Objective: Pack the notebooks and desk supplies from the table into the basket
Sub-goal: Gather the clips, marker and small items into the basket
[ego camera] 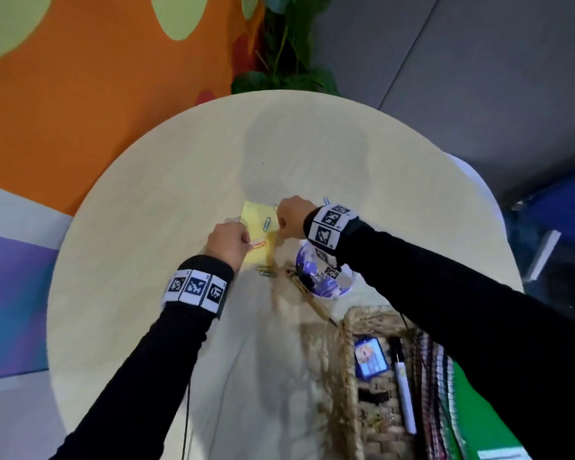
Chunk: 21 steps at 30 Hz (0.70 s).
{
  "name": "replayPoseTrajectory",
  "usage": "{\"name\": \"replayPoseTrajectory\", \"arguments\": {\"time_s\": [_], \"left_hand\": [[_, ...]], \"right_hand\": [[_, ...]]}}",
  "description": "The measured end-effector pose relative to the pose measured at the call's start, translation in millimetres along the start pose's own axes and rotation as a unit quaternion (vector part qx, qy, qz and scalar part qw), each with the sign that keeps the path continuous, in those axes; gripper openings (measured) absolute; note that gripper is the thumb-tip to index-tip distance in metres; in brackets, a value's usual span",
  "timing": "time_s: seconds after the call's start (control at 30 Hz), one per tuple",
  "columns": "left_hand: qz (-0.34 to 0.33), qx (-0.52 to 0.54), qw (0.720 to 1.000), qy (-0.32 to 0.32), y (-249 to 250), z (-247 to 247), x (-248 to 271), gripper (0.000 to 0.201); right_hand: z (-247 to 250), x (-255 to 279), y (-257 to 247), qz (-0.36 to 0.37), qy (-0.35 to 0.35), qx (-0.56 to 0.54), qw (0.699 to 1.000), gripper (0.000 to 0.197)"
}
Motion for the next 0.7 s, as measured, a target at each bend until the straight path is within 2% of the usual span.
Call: {"name": "replayPoseTrajectory", "arguments": {"time_s": [0.13, 0.27, 0.33, 0.4, 0.5, 0.53, 0.7], "left_hand": [[-0.016, 0.008, 0.999, 0.041, 6.3, 17.8, 10.0, 0.010], [-0.017, 0.035, 0.997, 0.065, 12.6, 34.4, 26.0, 0.014], [-0.029, 0.055, 0.994, 0.086, 23.2, 43.4, 41.4, 0.014], [-0.055, 0.091, 0.990, 0.089, 39.2, 50.5, 63.2, 0.011], [-0.116, 0.150, 0.981, 0.049, 71.0, 54.7, 107.6, 0.001], [-0.138, 0.151, 0.978, 0.032, 81.9, 55.0, 125.6, 0.006], [-0.221, 0.141, 0.963, -0.055, 124.0, 42.3, 220.0, 0.020]], "right_hand": [[41.4, 75.8, 8.5, 0.030, 0.077, -0.044, 0.996, 0.004], [32.8, 184.7, 15.2, 0.060, 0.107, -0.077, 0.989, 0.010], [5.2, 227.3, 17.4, 0.061, 0.079, -0.077, 0.992, 0.011], [-40.3, 250.2, 17.6, 0.054, 0.011, -0.050, 0.997, 0.012], [-119.0, 260.2, 11.9, 0.049, -0.112, 0.003, 0.992, 0.017], [-140.5, 259.5, 10.4, 0.049, -0.136, 0.029, 0.989, 0.019], [-181.8, 247.9, 9.7, 0.033, -0.145, 0.121, 0.982, 0.022]]}}
Point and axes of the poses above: each hand's wrist, its own x-axis away from the middle knuckle, its own z-axis out of the back of the hand, y = z × x, the point moved 9 cm from there along -x, towards the middle knuckle, and after that the axes turned 9 degrees about x, right-handed, at the moved point
